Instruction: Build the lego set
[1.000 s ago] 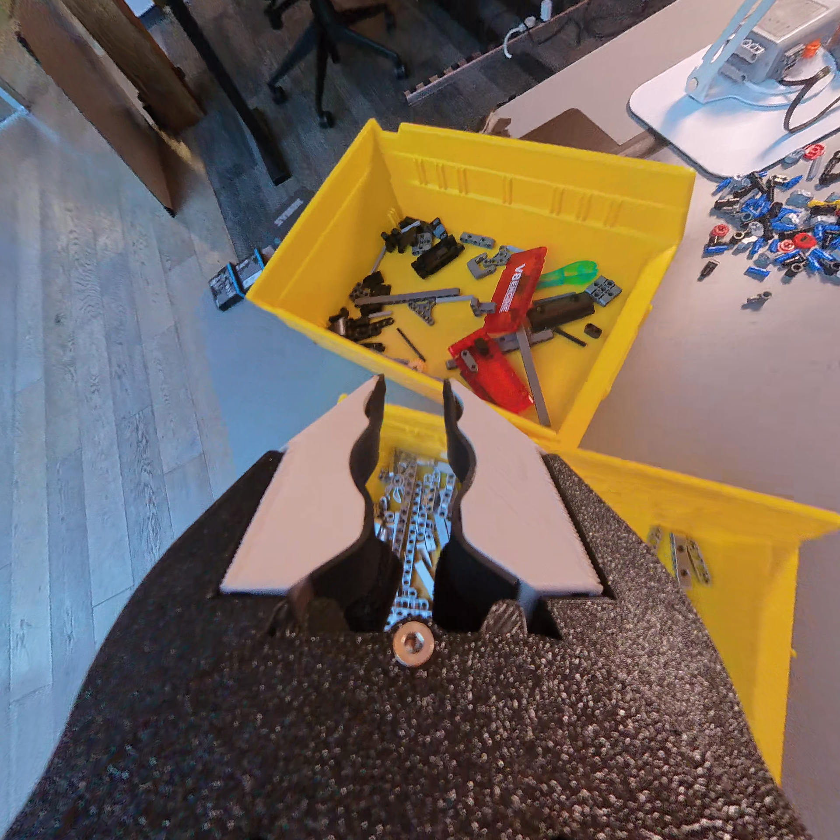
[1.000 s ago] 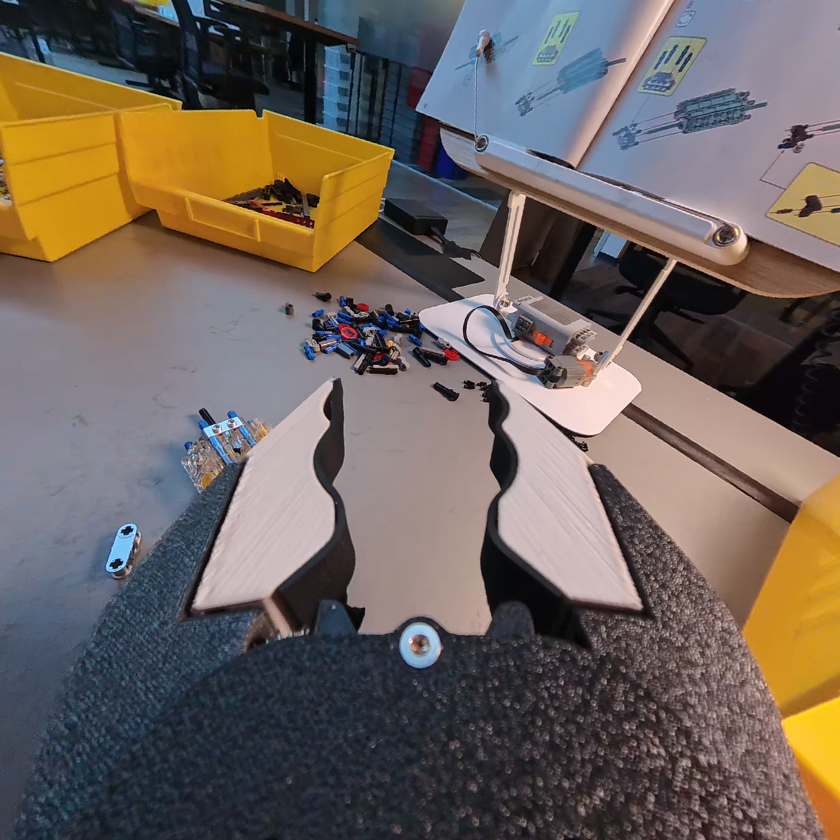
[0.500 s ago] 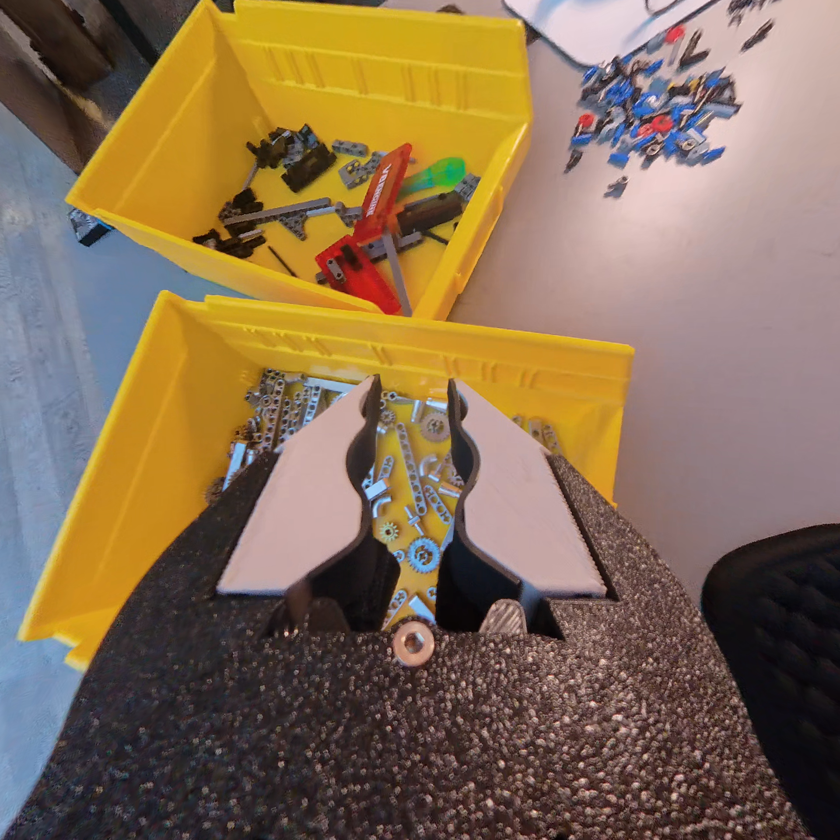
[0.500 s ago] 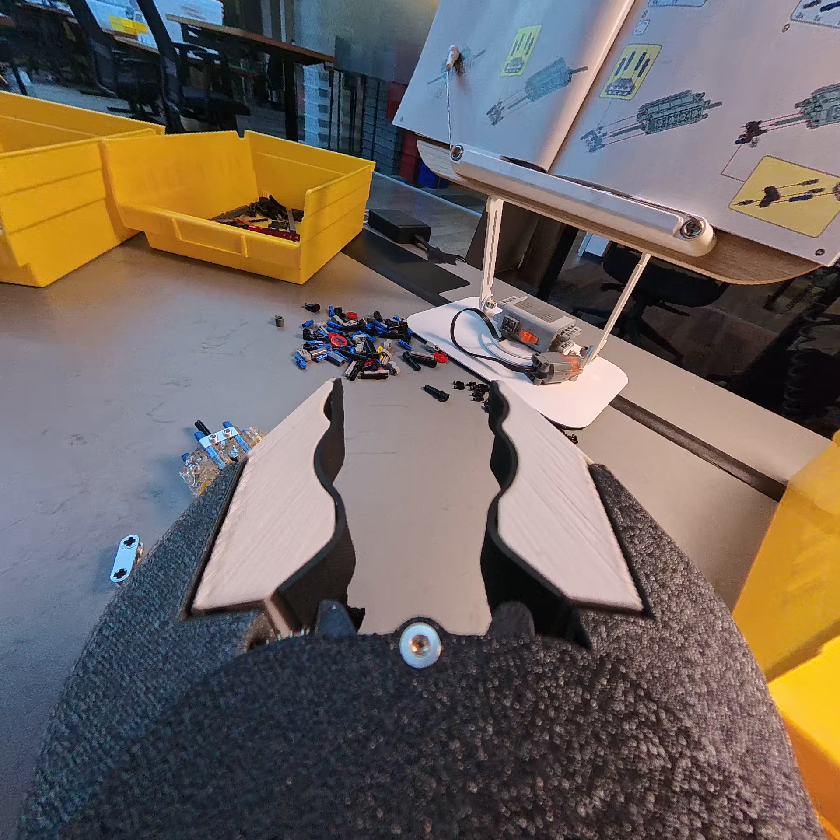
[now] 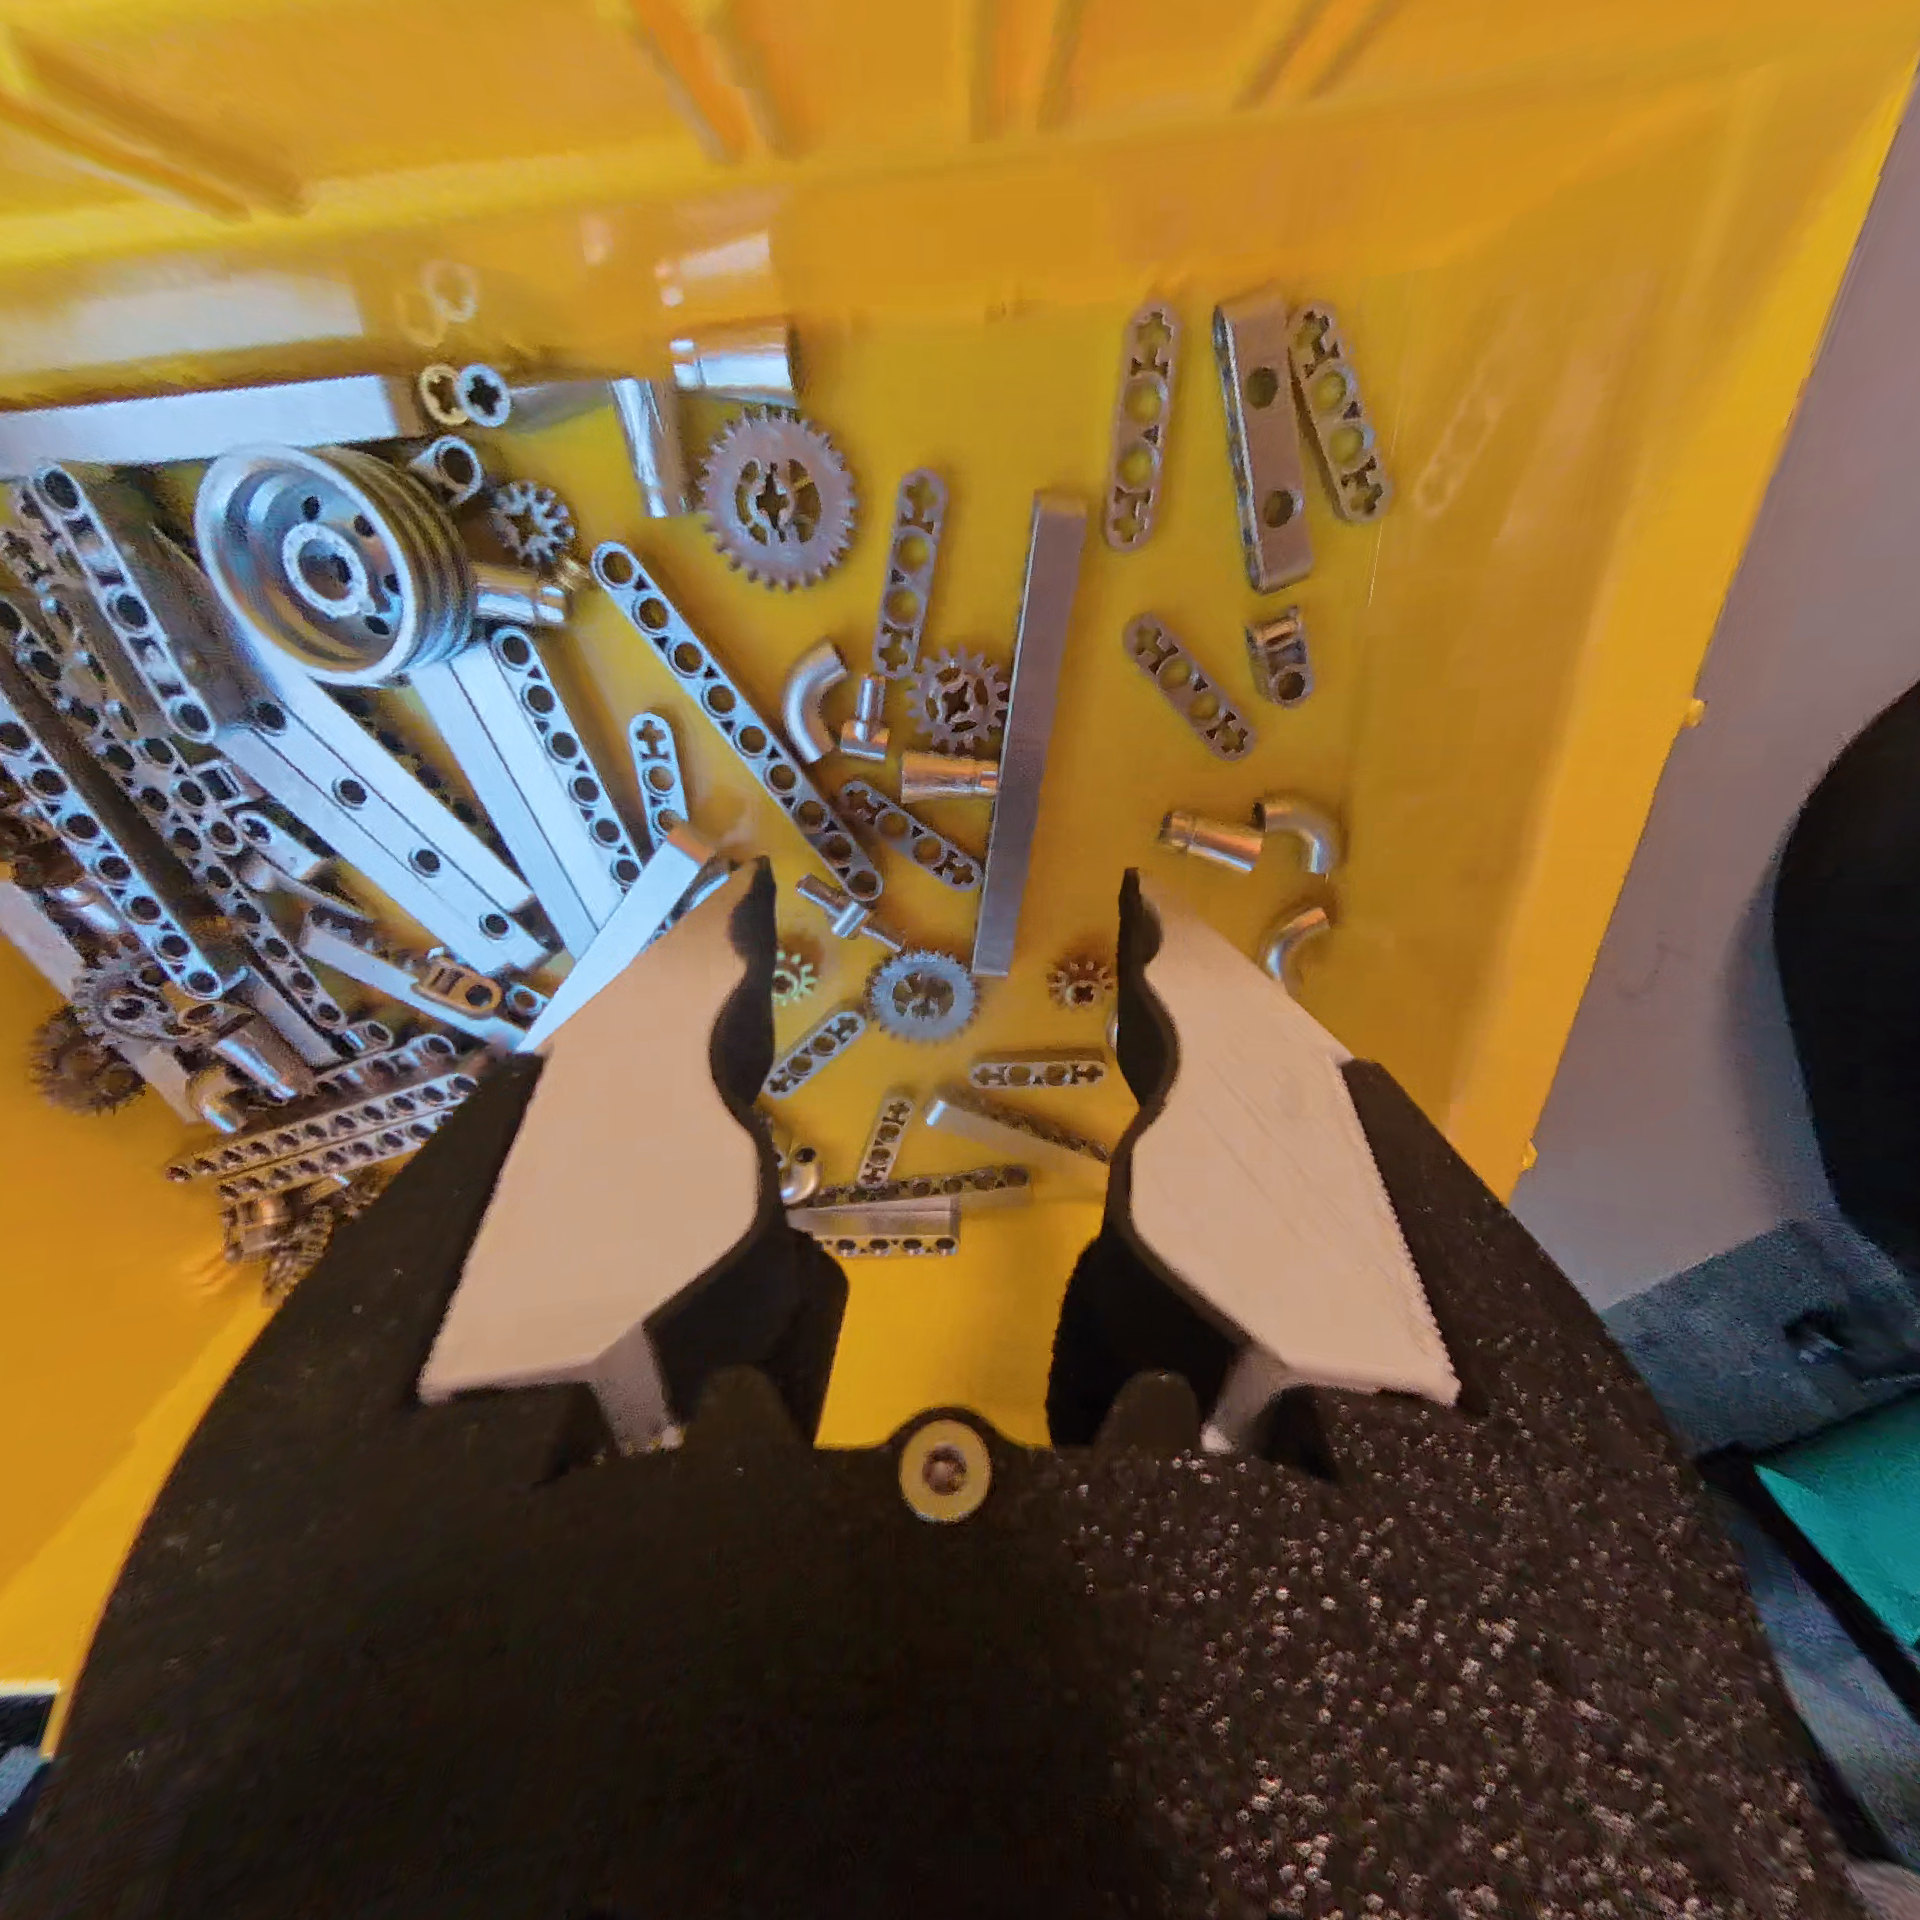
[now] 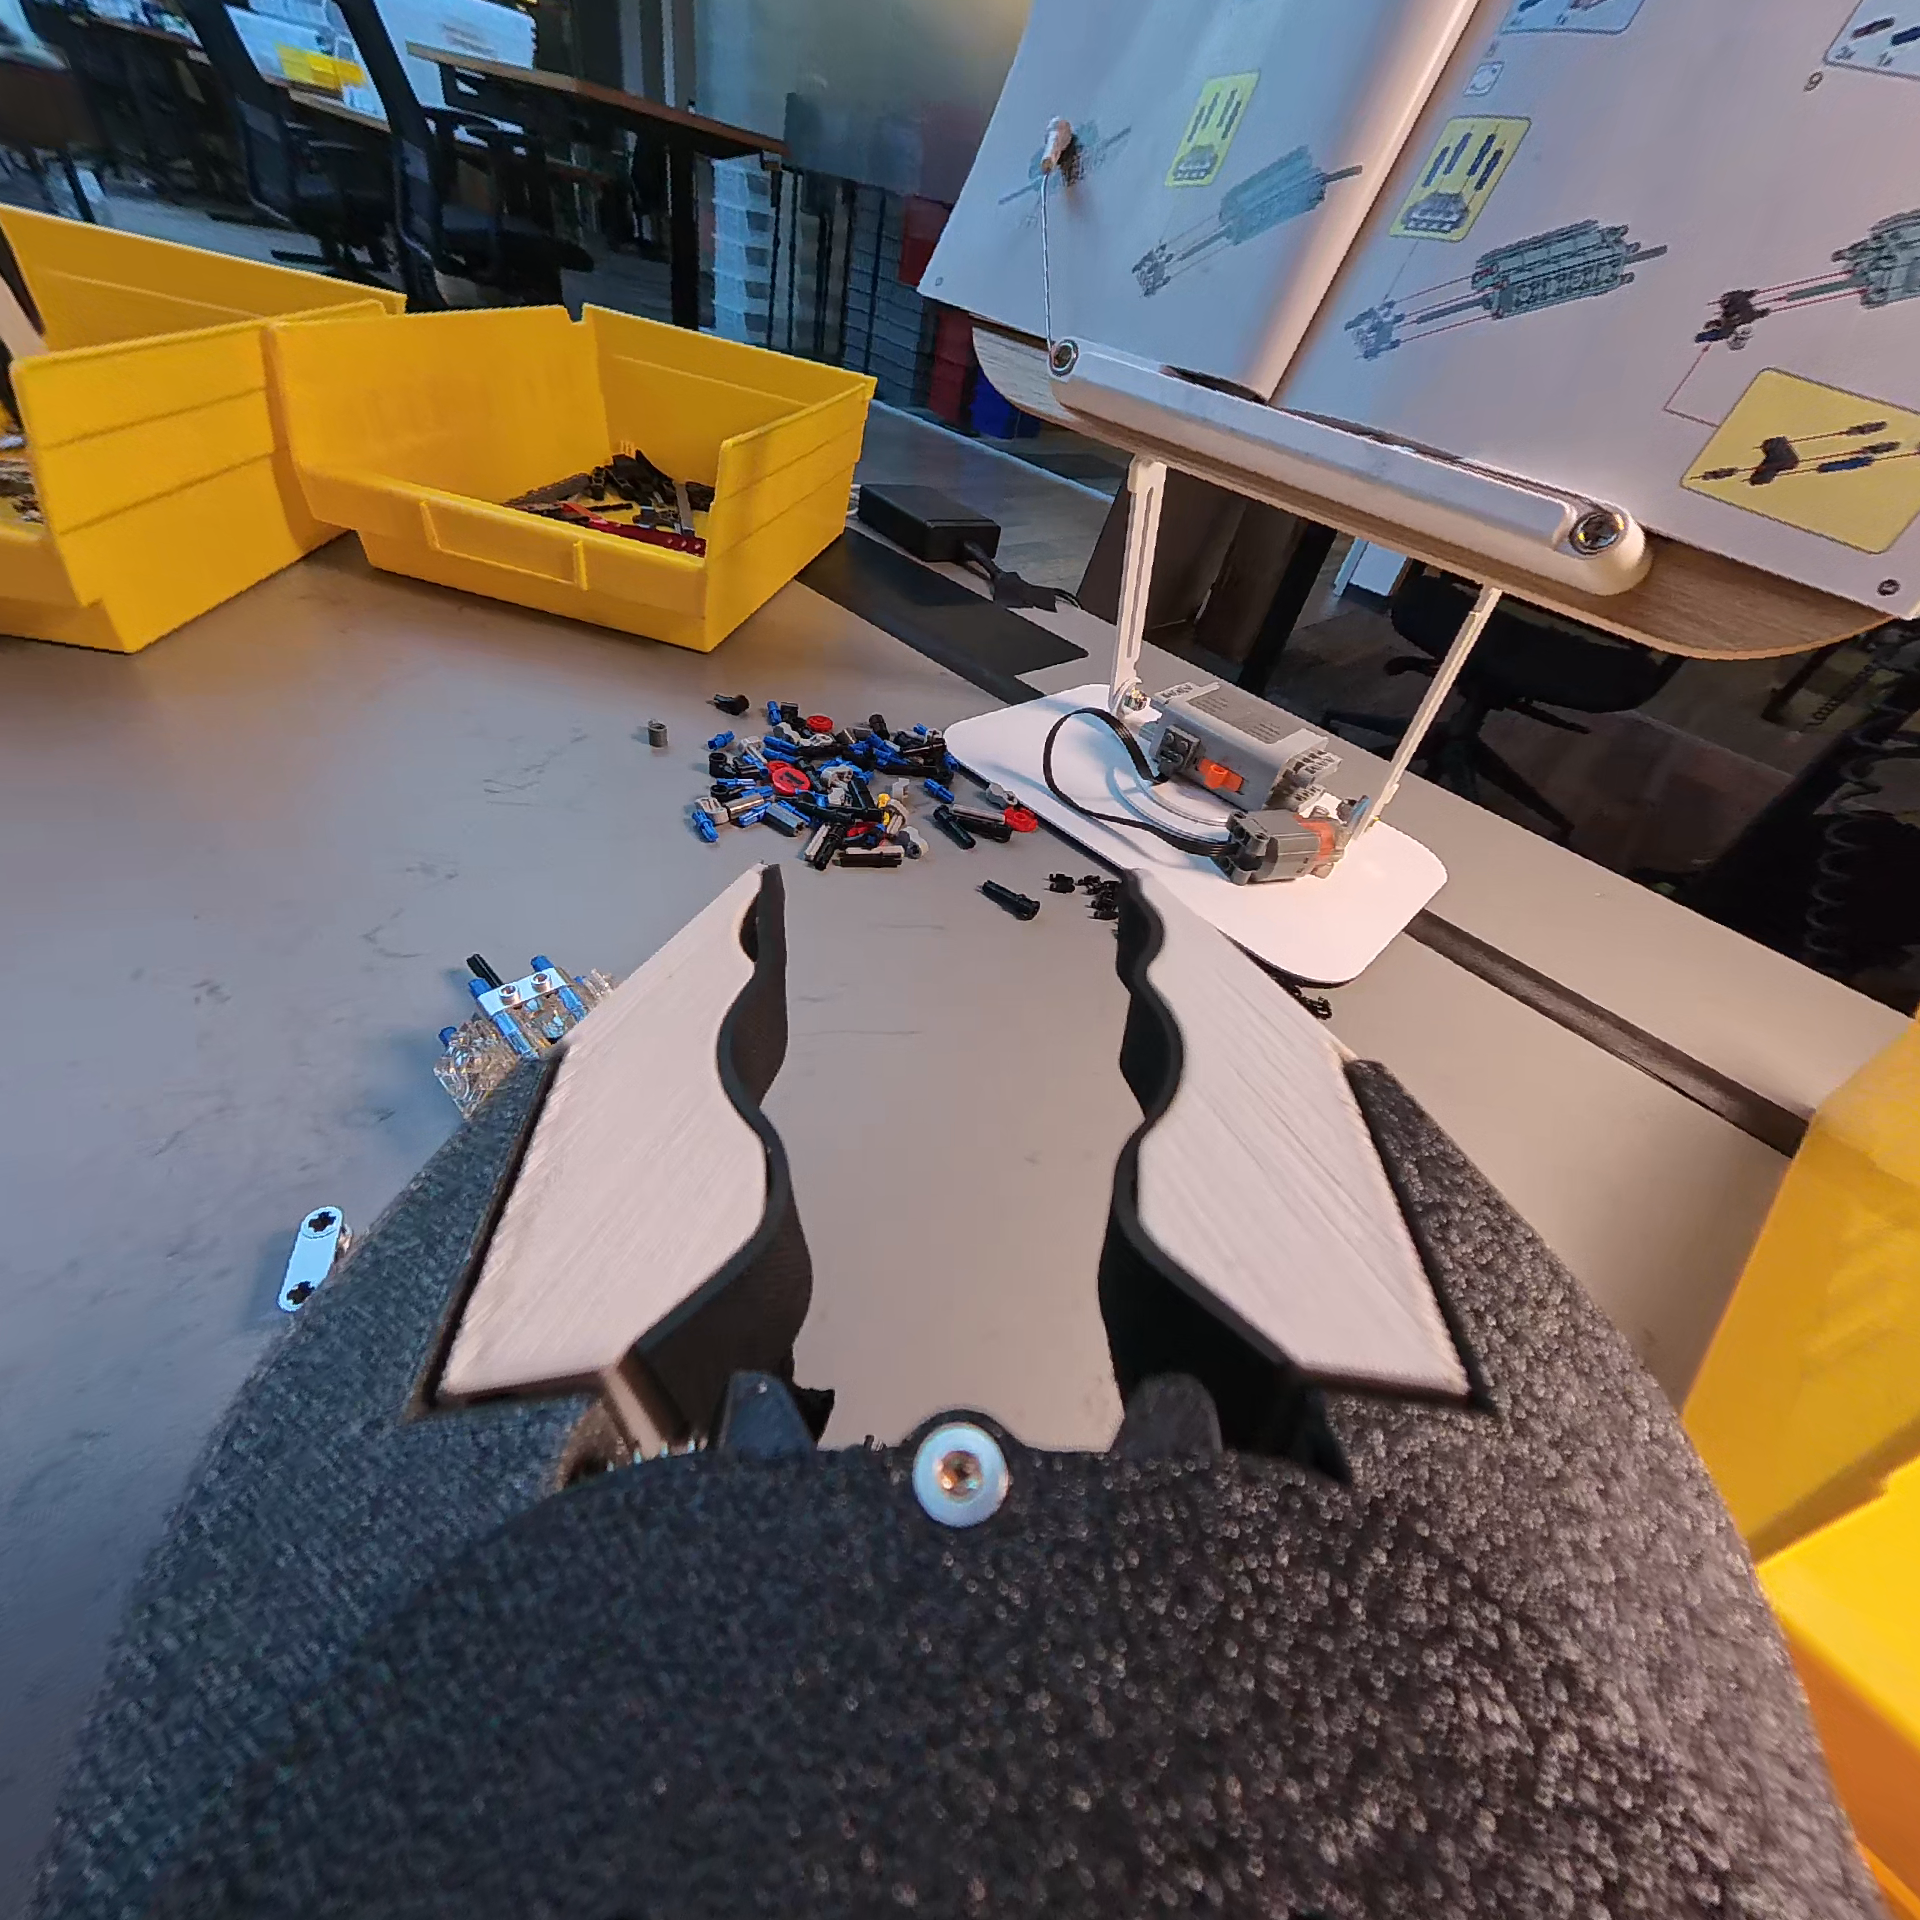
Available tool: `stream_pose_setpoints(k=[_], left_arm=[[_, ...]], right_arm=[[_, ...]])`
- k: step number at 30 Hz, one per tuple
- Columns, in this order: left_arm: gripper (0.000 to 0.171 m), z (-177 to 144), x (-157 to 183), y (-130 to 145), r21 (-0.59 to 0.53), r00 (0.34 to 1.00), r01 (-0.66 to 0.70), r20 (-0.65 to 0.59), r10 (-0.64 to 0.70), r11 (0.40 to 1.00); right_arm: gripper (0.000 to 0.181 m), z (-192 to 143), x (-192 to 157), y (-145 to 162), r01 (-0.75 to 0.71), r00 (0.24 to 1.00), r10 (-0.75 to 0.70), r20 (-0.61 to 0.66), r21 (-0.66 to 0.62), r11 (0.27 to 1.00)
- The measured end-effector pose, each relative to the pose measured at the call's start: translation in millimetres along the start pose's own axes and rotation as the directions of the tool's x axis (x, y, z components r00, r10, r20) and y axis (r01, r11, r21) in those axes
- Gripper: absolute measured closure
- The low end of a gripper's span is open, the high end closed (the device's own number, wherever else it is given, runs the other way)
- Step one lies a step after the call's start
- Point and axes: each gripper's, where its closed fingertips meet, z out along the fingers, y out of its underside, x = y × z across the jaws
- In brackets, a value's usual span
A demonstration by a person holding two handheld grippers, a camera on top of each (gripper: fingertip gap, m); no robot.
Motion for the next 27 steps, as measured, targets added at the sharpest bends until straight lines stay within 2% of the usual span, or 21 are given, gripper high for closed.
stream_pose_setpoints(k=[2, 7, 10, 14, 17, 19, 21, 24, 27], left_arm=[[0.116, 6, -5, 3, -0.034, 0.999, -0.032, 0.029, 0.033, 0.999], [0.160, 5, -23, 7, -0.041, 0.998, -0.040, 0.040, 0.042, 0.998], [0.161, 0, -45, 18, -0.073, 0.994, -0.021, 0.110, 0.029, 0.997], [0.152, -35, -77, 4, 0.076, 0.961, 0.063, 0.265, -0.081, 0.995], [0.145, -75, -84, -31, 0.272, 0.925, 0.050, 0.352, -0.147, 0.961], [0.143, -99, -68, -75, 0.435, 0.936, -0.006, 0.320, -0.148, 0.901], [0.143, -113, -49, -118, 0.517, 0.952, -0.067, 0.290, -0.101, 0.853], [0.141, -97, -33, -169, 0.456, 0.963, -0.147, 0.267, 0.023, 0.878], [0.127, -47, -27, -189, 0.230, 0.985, -0.139, 0.130, 0.111, 0.963]], right_arm=[[0.119, 1, 0, 1, -0.001, 1.000, 0.001, -0.003, -0.005, 1.000], [0.119, 3, 0, 3, 0.002, 1.000, -0.002, -0.004, -0.021, 1.000], [0.119, 3, 0, 3, 0.005, 1.000, -0.005, -0.004, -0.024, 1.000], [0.119, 3, 0, 3, 0.005, 1.000, -0.005, -0.006, -0.025, 1.000], [0.119, 4, -1, 4, 0.005, 1.000, -0.005, 0.001, -0.032, 0.999], [0.119, 5, -2, 5, 0.008, 1.000, -0.007, 0.008, -0.038, 0.999], [0.119, 6, -4, 5, 0.013, 1.000, -0.012, 0.016, -0.040, 0.999], [0.119, 5, -5, 4, 0.019, 1.000, -0.019, 0.021, -0.029, 0.999], [0.120, 2, -6, 1, 0.022, 1.000, -0.022, 0.022, -0.007, 1.000]])
